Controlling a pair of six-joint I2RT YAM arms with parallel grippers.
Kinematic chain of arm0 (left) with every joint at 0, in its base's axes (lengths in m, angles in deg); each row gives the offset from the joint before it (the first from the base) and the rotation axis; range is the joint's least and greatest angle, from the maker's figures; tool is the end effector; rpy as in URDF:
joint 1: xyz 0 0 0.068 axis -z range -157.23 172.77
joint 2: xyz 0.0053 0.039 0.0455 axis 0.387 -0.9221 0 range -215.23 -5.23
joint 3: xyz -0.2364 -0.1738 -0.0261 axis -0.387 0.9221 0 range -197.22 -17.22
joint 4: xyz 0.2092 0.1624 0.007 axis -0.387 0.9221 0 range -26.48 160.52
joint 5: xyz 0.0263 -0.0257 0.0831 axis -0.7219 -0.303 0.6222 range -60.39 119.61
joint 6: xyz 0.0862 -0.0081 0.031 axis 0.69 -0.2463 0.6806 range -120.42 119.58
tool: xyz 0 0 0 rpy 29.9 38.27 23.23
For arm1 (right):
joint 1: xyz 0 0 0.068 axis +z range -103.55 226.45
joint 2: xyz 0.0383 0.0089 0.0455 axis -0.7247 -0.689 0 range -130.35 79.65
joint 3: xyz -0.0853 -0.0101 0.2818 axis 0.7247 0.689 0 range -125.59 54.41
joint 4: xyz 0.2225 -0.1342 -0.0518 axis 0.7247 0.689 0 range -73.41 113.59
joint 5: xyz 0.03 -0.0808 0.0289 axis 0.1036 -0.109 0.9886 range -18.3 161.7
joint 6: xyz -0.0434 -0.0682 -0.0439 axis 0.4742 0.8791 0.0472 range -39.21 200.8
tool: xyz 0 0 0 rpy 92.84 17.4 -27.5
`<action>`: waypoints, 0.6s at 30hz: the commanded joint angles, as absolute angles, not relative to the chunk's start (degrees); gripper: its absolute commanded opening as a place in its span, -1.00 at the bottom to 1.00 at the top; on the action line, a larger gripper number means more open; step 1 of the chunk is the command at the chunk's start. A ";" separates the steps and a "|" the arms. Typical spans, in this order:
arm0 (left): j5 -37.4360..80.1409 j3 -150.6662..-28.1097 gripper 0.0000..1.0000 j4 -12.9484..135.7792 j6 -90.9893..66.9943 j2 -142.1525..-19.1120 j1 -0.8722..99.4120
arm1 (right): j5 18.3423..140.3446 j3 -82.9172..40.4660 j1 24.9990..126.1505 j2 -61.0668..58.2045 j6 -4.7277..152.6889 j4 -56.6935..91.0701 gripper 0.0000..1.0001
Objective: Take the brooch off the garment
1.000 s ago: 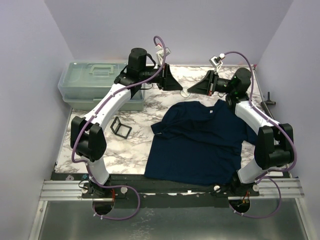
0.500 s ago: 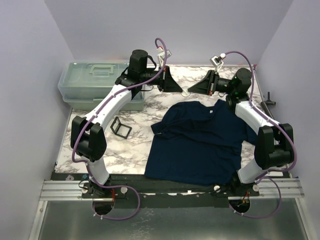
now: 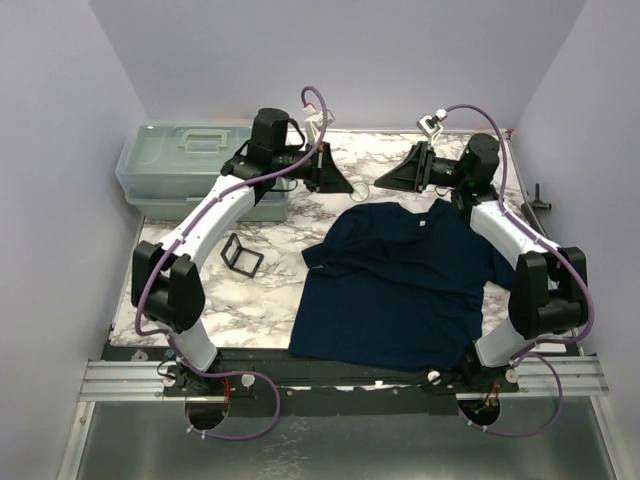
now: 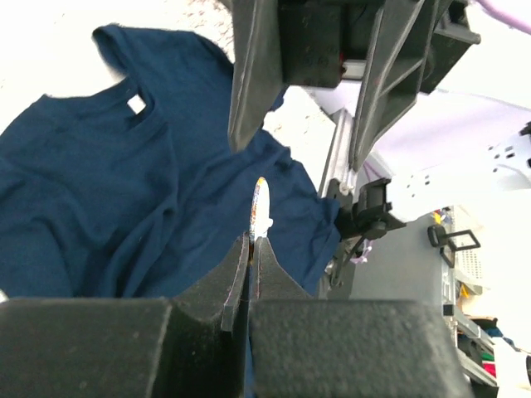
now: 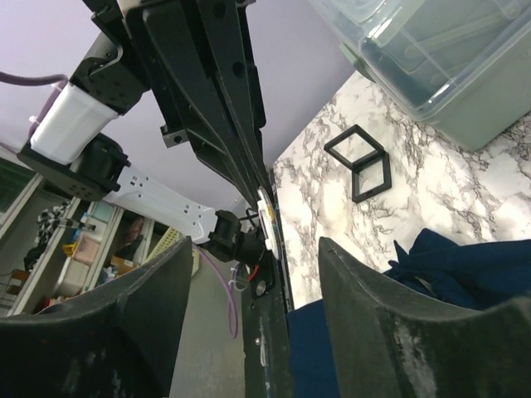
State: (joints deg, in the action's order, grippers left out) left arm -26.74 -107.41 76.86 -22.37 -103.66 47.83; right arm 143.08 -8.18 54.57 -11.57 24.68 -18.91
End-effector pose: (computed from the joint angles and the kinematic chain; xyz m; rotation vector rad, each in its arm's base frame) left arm 0.3586 -0.2435 0.3765 0.7574 1.9166 -1.4762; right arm 0.3580 0.1301 0.3454 -0.4745 1.7701 1.7202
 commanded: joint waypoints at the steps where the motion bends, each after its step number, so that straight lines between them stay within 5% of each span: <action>1: -22.31 -103.33 -1.00 86.58 -14.54 -97.39 45.87 | 143.27 -11.42 54.53 -9.91 30.80 -10.94 0.37; 11: 2.37 -102.53 -1.00 116.76 12.15 -90.48 45.19 | 138.84 -19.94 54.53 -9.00 55.58 21.08 0.58; 18: 22.27 -96.21 -1.00 125.09 18.47 -88.33 45.18 | 136.19 -20.38 54.48 -8.33 62.80 28.81 0.61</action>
